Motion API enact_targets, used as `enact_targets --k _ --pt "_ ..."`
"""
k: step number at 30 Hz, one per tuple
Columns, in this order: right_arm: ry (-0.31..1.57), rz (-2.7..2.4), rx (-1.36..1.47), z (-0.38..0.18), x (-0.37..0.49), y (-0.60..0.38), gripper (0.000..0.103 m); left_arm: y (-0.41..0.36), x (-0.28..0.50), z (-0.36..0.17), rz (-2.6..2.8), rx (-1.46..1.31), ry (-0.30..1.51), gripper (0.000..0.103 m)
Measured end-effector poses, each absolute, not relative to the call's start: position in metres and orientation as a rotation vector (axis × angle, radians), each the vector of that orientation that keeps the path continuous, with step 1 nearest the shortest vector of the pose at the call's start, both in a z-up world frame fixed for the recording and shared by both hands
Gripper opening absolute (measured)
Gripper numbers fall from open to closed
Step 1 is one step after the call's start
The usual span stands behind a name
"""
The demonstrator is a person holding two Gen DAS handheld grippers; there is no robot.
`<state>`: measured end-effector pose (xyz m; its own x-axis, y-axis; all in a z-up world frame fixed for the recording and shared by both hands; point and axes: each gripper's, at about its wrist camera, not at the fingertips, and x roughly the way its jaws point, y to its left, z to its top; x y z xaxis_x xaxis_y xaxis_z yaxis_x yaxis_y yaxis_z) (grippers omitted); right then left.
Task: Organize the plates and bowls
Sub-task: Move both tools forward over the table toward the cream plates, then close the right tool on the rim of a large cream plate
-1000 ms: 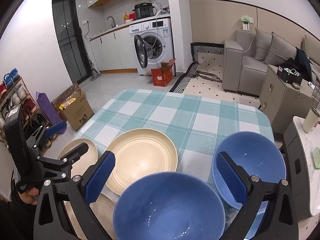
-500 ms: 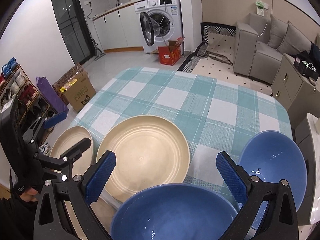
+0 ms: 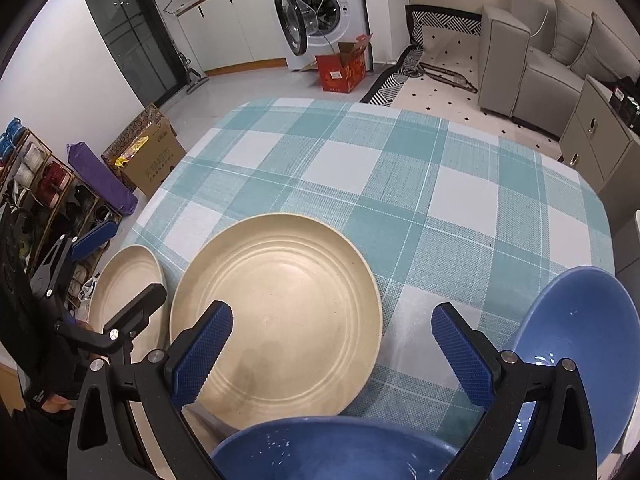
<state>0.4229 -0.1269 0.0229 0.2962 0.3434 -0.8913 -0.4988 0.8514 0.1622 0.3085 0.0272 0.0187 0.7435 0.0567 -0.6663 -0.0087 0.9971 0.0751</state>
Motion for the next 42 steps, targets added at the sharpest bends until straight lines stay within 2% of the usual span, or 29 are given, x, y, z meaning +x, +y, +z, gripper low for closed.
enact_targets --k 3,13,16,42 --pt "1.169 0.555 -0.174 0.014 0.43 -0.126 0.097 0.025 0.314 0.015 0.032 0.072 0.751 0.103" --pt "1.227 0.533 -0.219 -0.002 0.442 -0.125 0.093 0.019 0.324 -0.002 0.01 0.071 0.82 0.103" --pt "1.246 0.535 -0.226 -0.006 0.443 -0.125 0.087 0.02 0.326 -0.007 0.008 0.051 0.844 0.103" --pt "1.257 0.602 -0.283 -0.01 0.439 -0.107 0.079 0.019 0.33 -0.025 -0.011 0.068 0.948 0.103"
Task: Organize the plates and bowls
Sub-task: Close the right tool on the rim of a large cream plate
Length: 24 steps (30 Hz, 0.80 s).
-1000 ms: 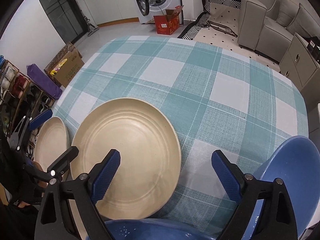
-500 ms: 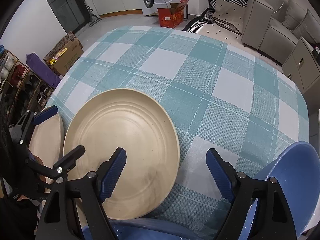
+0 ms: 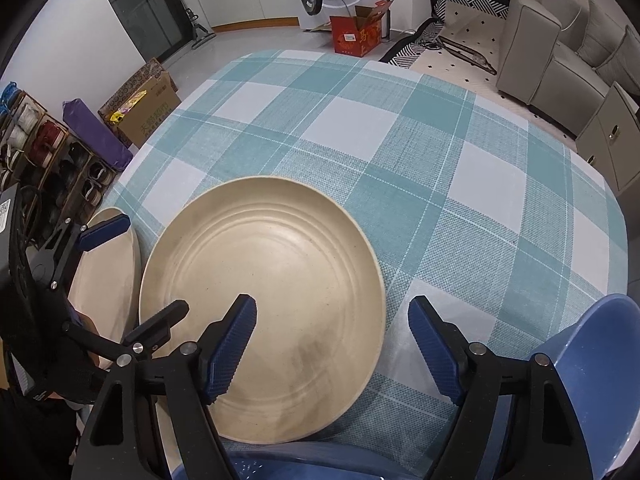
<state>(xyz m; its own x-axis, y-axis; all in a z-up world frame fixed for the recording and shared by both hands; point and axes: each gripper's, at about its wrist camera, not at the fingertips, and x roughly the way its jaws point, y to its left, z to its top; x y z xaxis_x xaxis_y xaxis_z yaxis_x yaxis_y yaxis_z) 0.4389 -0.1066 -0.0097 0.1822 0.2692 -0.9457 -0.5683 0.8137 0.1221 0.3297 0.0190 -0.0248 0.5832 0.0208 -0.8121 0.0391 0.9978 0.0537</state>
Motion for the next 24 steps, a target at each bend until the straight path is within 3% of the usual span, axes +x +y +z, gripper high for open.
enact_targets --k 17,24 --pt "1.358 0.583 -0.342 -0.029 0.442 -0.104 0.076 0.014 0.329 -0.031 -0.064 0.058 1.025 0.101" --pt "1.39 0.57 -0.376 -0.04 0.444 -0.099 0.073 0.014 0.329 -0.032 -0.082 0.046 1.037 0.086"
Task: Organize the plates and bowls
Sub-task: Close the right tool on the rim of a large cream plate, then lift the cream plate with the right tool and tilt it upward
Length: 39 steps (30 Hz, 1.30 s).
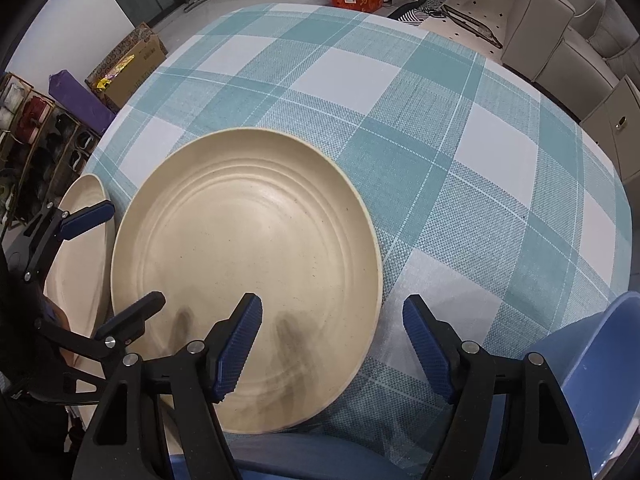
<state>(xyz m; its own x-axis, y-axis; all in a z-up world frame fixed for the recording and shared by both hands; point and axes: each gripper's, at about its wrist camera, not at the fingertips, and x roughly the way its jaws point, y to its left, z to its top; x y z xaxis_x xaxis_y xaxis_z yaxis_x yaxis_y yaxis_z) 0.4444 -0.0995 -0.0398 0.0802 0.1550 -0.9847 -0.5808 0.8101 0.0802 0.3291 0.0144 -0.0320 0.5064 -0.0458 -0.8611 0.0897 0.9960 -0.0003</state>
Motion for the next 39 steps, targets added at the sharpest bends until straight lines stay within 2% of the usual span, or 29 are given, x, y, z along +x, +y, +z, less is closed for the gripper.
enact_targets --k 2,6,13,15,21,30,39 --pt "1.406 0.566 -0.377 -0.044 0.445 -0.099 0.071 0.014 0.328 -0.033 -0.089 0.046 1.04 0.081" --pt "1.43 0.572 -0.377 -0.053 0.445 -0.097 0.064 0.014 0.327 -0.035 -0.115 0.024 1.06 0.063" --pt "1.443 0.575 -0.361 -0.059 0.444 -0.097 0.05 0.016 0.326 -0.034 -0.111 0.017 1.066 0.056" --pt "1.442 0.574 -0.359 -0.058 0.443 -0.097 0.044 0.018 0.325 -0.033 -0.107 0.016 1.067 0.051" --pt "1.445 0.565 -0.358 -0.057 0.444 -0.101 0.036 0.027 0.325 -0.032 -0.093 -0.011 1.07 0.035" --pt "1.42 0.541 -0.345 -0.053 0.446 -0.105 0.026 0.034 0.327 -0.032 -0.084 -0.067 1.072 0.027" --pt "1.403 0.521 -0.332 -0.052 0.45 -0.108 0.024 0.034 0.329 -0.031 -0.075 -0.075 1.065 0.026"
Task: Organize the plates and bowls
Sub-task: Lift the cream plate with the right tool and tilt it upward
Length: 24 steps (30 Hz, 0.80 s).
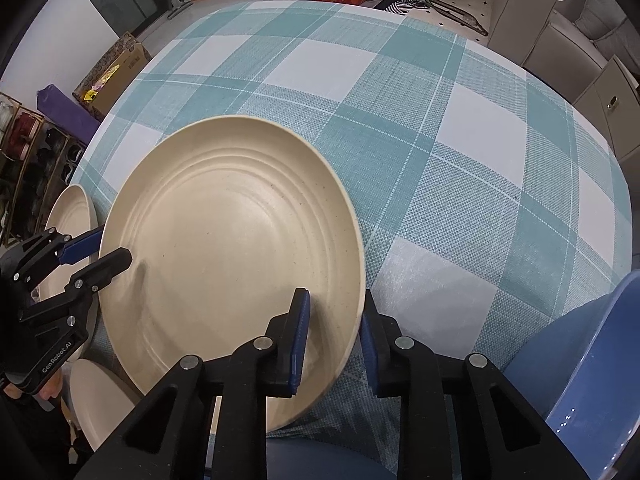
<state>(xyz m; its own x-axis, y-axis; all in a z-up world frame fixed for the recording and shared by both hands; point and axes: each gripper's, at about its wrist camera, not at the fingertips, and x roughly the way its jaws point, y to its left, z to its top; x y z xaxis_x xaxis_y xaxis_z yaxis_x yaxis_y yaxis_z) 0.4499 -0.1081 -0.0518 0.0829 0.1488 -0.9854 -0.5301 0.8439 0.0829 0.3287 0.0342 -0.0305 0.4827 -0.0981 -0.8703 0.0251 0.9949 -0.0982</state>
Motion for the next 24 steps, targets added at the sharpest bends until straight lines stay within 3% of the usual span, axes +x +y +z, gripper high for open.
enact_targets --k 24 --pt "1.327 0.495 -0.275 -0.022 0.449 -0.117 0.023 0.038 0.323 -0.005 -0.047 -0.079 0.996 0.026"
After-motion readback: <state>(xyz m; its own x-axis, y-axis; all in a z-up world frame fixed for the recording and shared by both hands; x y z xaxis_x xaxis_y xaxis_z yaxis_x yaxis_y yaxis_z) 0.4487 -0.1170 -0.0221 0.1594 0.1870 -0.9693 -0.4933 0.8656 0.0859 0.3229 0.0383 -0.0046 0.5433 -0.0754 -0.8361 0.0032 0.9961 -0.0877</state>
